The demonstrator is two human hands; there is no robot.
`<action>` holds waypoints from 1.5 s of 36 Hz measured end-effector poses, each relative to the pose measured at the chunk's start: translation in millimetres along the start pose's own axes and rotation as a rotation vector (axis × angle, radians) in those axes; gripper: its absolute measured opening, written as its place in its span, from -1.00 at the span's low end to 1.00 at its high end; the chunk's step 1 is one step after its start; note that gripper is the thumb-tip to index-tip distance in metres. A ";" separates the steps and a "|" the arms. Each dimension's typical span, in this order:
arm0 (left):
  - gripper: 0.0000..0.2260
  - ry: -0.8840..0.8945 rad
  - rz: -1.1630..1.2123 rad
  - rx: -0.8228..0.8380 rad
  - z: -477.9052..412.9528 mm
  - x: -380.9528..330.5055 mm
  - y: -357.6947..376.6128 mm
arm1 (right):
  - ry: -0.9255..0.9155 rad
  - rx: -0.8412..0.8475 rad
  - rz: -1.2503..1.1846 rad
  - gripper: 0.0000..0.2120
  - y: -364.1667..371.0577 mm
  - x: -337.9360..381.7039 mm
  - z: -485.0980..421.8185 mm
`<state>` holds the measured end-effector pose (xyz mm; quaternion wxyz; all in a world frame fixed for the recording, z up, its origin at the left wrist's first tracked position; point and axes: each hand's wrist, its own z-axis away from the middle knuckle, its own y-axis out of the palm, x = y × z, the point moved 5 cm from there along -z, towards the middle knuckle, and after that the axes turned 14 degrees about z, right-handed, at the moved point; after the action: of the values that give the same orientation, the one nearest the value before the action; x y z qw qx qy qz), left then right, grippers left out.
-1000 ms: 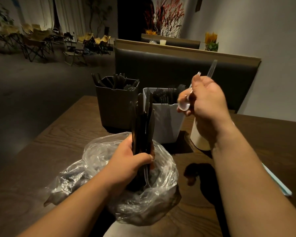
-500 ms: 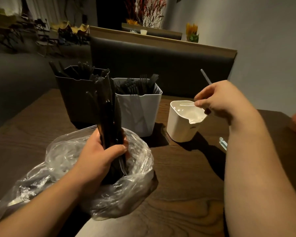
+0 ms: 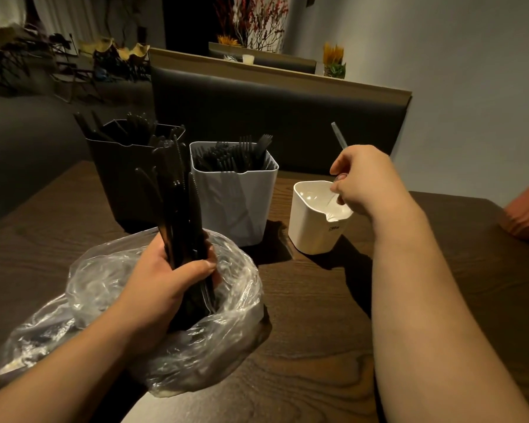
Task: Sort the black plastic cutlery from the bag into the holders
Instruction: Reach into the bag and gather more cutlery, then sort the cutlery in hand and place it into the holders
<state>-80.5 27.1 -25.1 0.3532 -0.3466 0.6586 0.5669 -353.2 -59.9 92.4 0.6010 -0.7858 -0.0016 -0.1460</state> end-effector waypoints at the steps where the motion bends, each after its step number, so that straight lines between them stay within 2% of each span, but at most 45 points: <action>1: -0.69 -0.003 0.002 0.002 0.2 -0.3 0.1 | -0.009 -0.002 -0.006 -0.73 2.3 1.6 0.9; 3: -0.70 -0.012 0.007 0.000 0.3 -0.1 0.1 | -0.029 -0.003 -0.003 -0.79 8.4 5.3 3.0; 6: -0.68 -0.025 0.030 -0.014 0.1 0.7 -0.7 | -0.068 0.083 0.073 -0.85 19.2 12.9 5.0; 10: -0.67 -0.029 0.028 -0.012 0.4 0.7 -2.8 | -0.062 0.147 0.049 -0.77 26.1 10.1 2.6; 14: -0.65 -0.036 0.018 -0.011 0.4 0.1 -2.5 | -0.002 -0.052 -0.048 -0.81 14.8 -4.1 0.1; 16: -0.62 -0.038 0.009 -0.014 0.1 -0.5 -1.7 | 0.046 -0.075 -0.030 -0.60 10.4 -9.0 -1.1; 19: -0.59 -0.034 0.007 -0.014 0.1 -1.7 -0.3 | 0.099 0.119 -0.129 -0.01 11.4 -5.1 1.5; 20: -0.61 -0.030 0.007 -0.011 0.3 -1.8 -0.3 | 0.087 0.165 -0.130 0.00 14.2 -3.8 0.0; 21: -0.66 -0.025 0.007 -0.010 0.5 -1.8 -0.1 | 0.048 0.191 -0.121 -0.14 14.8 -1.0 0.4; 22: -0.71 -0.018 0.004 -0.013 0.6 -1.7 -0.5 | 0.042 0.211 -0.119 -0.37 13.0 1.5 4.6; 24: -0.77 -0.011 -0.005 -0.025 0.8 -1.4 -1.0 | 0.046 0.130 -0.126 -0.74 10.1 -3.1 0.7; 27: -0.78 -0.010 -0.012 -0.028 0.5 -1.5 0.3 | 0.013 0.068 -0.136 -0.90 10.3 -11.1 0.0; 29: -0.78 -0.011 -0.009 -0.028 0.3 -1.2 0.6 | 0.000 0.011 -0.158 -0.90 8.1 -11.8 0.8; 32: -0.73 -0.001 -0.018 -0.026 0.3 -1.1 2.2 | 0.020 -0.174 -0.188 -0.81 0.9 -13.3 2.4; 35: -0.77 0.012 -0.032 -0.026 -0.3 -1.3 5.9 | 0.028 -0.276 -0.176 -0.89 -5.9 -14.1 5.4; 42: -0.77 0.020 -0.025 -0.027 -0.4 -1.2 8.6 | -0.018 -0.068 -0.089 -0.81 5.4 -0.7 3.9; 45: -0.78 0.014 -0.012 -0.036 -1.0 -1.4 7.5 | -0.031 -0.074 -0.042 -0.80 6.9 2.1 5.4; 49: -0.76 -0.010 -0.007 -0.047 -4.5 -3.4 8.9 | -0.053 -0.134 0.013 -0.88 3.3 1.2 8.2; 54: -0.78 0.014 0.025 -0.026 -14.9 -17.9 11.7 | -0.011 0.035 0.198 -0.80 19.0 2.2 7.1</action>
<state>-82.5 14.6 -2.3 0.3371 -0.3469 0.6579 0.5773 -346.1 -58.8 73.3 0.6262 -0.7722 0.0702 -0.0812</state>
